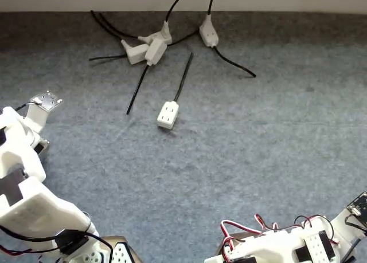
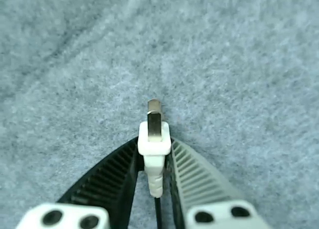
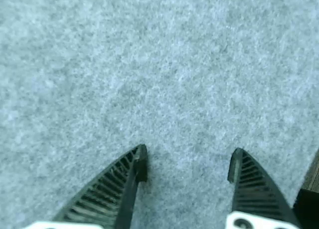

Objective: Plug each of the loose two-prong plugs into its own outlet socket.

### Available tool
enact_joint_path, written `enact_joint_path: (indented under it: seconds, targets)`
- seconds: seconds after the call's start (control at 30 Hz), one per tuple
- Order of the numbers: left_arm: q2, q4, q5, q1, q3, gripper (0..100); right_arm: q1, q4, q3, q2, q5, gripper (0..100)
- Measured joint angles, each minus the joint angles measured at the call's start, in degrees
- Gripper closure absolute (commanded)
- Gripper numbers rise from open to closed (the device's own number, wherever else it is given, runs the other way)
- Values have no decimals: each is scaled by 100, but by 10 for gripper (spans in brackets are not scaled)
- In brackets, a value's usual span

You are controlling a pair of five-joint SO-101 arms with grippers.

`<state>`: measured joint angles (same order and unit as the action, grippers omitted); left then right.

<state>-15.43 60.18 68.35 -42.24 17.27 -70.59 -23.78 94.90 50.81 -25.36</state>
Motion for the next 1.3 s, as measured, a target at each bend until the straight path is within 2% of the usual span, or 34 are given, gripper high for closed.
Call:
enact_joint_path:
  seconds: [0.17,0.37,0.5,0.63,0.83,0.93,1.03,1.17,1.3]
  targets:
    - [-18,185,0,0,-141,994,0,0,0,0,0,725]
    - [589,1468,0,387,-589,995,0,0,0,0,0,725]
    - [1530,1732,-79,967,-589,995,0,0,0,0,0,725]
    - [2778,1749,-589,1679,-264,995,141,0,0,0,0,725]
    - [5002,1758,-1073,3024,1099,995,624,0,0,0,-18,725]
    - [6277,1433,-1354,3789,2233,995,853,0,0,0,-35,725]
    - [7719,607,-1820,4396,3534,995,976,0,0,0,-35,725]
    - [9758,-571,-2690,5064,5178,995,1046,0,0,0,-44,728]
    - [11569,-1240,-3552,5644,6409,995,1046,0,0,0,-44,728]
